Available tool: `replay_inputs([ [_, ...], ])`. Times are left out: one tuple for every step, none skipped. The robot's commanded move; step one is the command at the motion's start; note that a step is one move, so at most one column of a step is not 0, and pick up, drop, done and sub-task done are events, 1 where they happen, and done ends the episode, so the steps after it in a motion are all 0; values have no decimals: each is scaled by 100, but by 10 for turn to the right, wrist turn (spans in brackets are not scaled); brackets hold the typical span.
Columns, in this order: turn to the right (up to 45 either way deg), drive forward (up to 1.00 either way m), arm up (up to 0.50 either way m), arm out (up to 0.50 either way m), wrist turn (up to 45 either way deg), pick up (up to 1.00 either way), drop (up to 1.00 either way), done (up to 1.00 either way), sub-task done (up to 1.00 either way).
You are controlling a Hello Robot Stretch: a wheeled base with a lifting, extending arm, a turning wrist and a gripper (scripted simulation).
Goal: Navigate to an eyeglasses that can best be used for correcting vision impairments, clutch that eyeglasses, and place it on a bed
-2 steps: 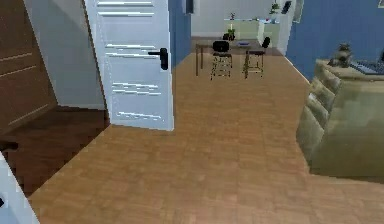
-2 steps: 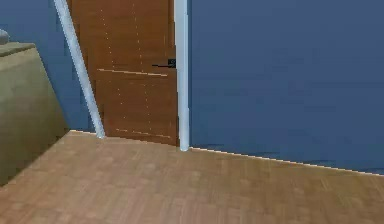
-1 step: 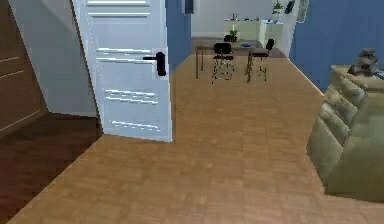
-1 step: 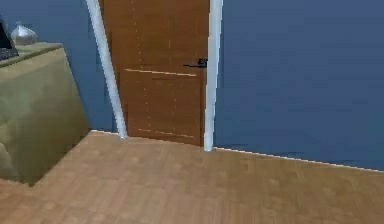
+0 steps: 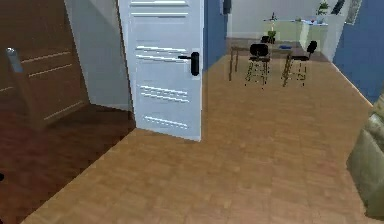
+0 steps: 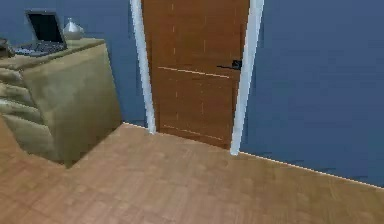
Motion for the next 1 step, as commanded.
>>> replay_inputs([
  [0, 100, 0, 0, 0, 0, 0, 0, 0],
])
